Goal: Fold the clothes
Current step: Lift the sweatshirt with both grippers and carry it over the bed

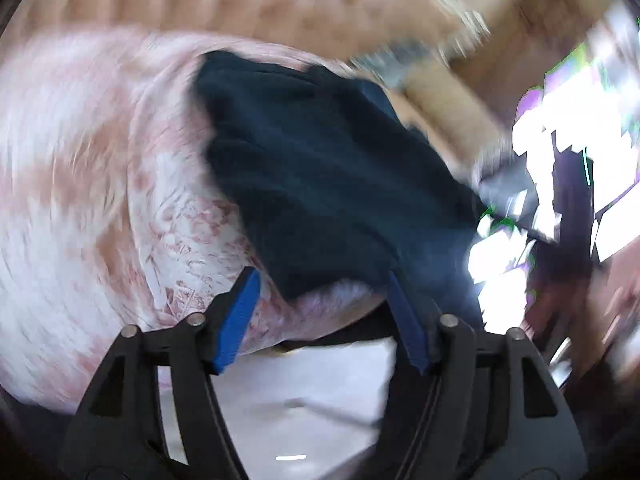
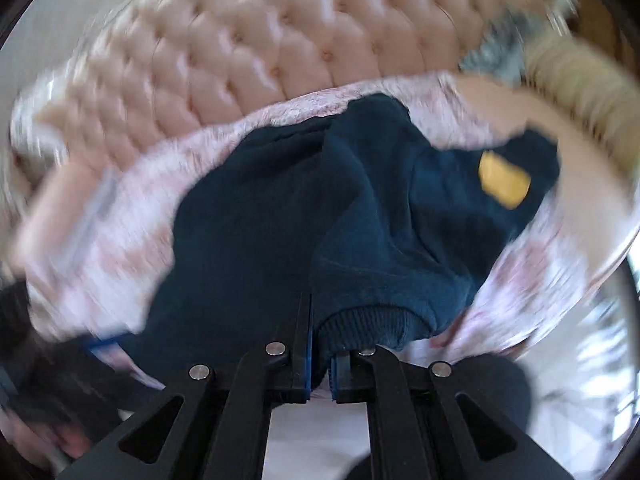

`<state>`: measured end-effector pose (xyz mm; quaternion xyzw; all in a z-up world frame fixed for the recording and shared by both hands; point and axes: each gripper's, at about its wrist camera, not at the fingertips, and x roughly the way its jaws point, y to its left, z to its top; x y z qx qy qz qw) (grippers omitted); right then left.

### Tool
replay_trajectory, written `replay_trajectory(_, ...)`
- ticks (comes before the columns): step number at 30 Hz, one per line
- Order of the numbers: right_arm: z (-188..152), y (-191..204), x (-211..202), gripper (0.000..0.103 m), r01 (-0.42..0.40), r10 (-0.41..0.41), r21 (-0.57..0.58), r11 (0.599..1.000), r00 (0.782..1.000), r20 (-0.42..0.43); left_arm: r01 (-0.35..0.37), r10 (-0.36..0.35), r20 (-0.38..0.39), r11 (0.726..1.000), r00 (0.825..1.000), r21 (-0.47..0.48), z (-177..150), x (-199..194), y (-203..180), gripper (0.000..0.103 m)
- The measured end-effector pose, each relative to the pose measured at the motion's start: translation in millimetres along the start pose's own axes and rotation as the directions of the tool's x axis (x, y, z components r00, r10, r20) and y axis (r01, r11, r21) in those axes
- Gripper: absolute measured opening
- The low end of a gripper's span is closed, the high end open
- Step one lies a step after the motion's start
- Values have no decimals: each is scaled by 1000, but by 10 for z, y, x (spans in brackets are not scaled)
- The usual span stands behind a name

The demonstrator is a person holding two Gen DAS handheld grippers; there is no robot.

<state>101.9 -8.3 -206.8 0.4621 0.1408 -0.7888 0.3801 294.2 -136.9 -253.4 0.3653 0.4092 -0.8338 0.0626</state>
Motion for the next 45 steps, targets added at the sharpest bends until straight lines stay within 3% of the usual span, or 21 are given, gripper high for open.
replay_trajectory(2, -26, -21, -135, 6, 47, -46, -13, 999, 998, 44, 107, -104, 27, 980, 994, -166, 70, -2, 309, 69)
replay_trajectory(4, -31, -121, -263, 6, 59, -63, 45, 997, 994, 89, 150, -145, 37, 957, 989, -249, 164, 76, 502, 69)
replay_trajectory(7, 10, -385, -462, 6, 133, -156, 151, 980, 976, 149, 159, -148, 67, 964, 987, -215, 422, 219, 521, 69)
replay_trajectory(8, 39, -490, -536, 6, 148, -180, 184, 972, 969, 169, 160, -148, 74, 967, 986, -198, 508, 271, 519, 69)
replay_trajectory(11, 229, -600, -676, 6, 164, -208, 201, 966, 953, 220, 113, -113, 26, 994, 993, 5, 772, 547, 282, 69)
replay_trajectory(13, 393, -629, -785, 6, 181, -225, 184, 966, 940, 258, 54, -57, 6, 982, 998, 181, 848, 716, 71, 69)
replay_trajectory(14, 466, -641, -846, 6, 207, -251, 178, 962, 927, 279, 13, -16, 6, 959, 1000, 283, 845, 794, -57, 69)
replay_trajectory(16, 641, -690, -939, 6, 267, -313, 182, 946, 895, 316, -62, 62, 16, 878, 998, 474, 835, 946, -309, 70)
replay_trajectory(18, 810, -750, -1009, 6, 314, -362, 188, 931, 866, 344, -66, 73, 11, 811, 997, 581, 796, 1027, -462, 71)
replay_trajectory(23, 1159, -872, -980, 6, 324, -365, 171, 930, 864, 347, -41, 95, -24, 630, 995, 776, 816, 1380, -857, 71)
replay_trajectory(24, 1202, -863, -996, 6, 333, -369, 161, 929, 859, 354, 1, 122, -95, 611, 988, 791, 802, 1482, -907, 65)
replay_trajectory(25, 1244, -851, -1007, 6, 341, -373, 153, 928, 855, 360, 45, 150, -166, 594, 975, 803, 788, 1584, -957, 23)
replay_trajectory(26, 1283, -832, -1013, 6, 349, -379, 148, 925, 850, 366, 90, 173, -230, 580, 958, 809, 777, 1670, -1003, 18)
replay_trajectory(28, 1347, -810, -1029, 6, 371, -395, 138, 918, 835, 384, 168, 82, -282, 635, 956, 754, 850, 1473, -999, 17)
replay_trajectory(30, 1415, -805, -1039, 6, 394, -412, 131, 910, 818, 402, 221, -41, -272, 701, 962, 678, 1006, 1089, -950, 17)
replay_trajectory(33, 1582, -790, -1030, 6, 383, -403, 135, 914, 813, 420, 265, -199, -176, 755, 964, 599, 1267, 387, -895, 15)
replay_trajectory(35, 1725, -705, -1063, 6, 369, -384, 124, 921, 809, 444, 307, -287, -128, 765, 949, 567, 1358, 46, -887, 15)
replay_trajectory(39, 1949, -366, -1235, 6, 349, -335, 71, 934, 793, 510, 396, -449, -18, 767, 893, 505, 1539, -637, -872, 14)
replay_trajectory(41, 2040, -156, -1325, 6, 331, -296, 32, 943, 791, 536, 441, -521, 41, 760, 853, 477, 1630, -979, -864, 14)
replay_trajectory(45, 2231, 298, -1402, 6, 267, -192, -58, 962, 810, 554, 529, -635, 152, 733, 757, 427, 1708, -1614, -820, 14)
